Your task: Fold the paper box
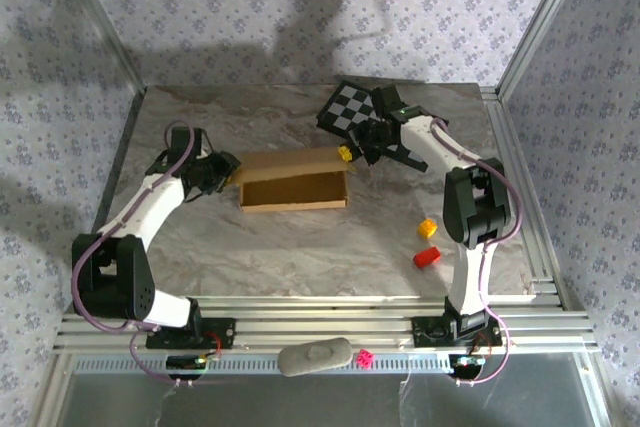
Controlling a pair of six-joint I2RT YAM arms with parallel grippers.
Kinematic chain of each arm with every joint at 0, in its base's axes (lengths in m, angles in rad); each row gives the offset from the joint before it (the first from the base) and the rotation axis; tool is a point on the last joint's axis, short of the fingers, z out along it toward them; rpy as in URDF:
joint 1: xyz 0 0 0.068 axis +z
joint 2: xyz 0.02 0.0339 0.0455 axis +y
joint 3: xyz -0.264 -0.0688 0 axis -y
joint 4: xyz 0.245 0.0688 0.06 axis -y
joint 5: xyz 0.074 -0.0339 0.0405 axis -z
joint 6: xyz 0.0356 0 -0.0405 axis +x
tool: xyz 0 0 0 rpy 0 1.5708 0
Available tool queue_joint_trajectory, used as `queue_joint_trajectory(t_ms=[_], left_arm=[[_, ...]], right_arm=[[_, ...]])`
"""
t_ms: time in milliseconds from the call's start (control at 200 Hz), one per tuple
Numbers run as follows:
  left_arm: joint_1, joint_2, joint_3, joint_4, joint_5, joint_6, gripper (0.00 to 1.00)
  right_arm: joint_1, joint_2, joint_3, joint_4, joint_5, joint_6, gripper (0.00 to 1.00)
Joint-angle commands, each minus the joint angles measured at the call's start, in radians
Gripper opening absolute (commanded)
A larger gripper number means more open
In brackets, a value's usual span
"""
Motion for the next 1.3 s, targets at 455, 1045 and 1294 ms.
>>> queue_joint_trajectory(t_ms=[455, 1045, 1294], left_arm=[[-0.057, 0.007, -0.117, -0.024, -0.087, 0.163, 0.33], [-0.085, 0.020, -0.114, -0.041, -0.136, 0.208, 0.31], [-0.085, -0.047, -0.072, -0.109, -0.186, 0.236, 0.49]], right_arm=[[0.039, 0.046, 0.116, -0.336, 0.207, -0.408, 0.20], [0.125, 0.003, 0.093, -0.378, 0.304, -0.554, 0.33], [0.131, -0.010, 0.063, -0.382, 0.365, -0.578, 0.33]])
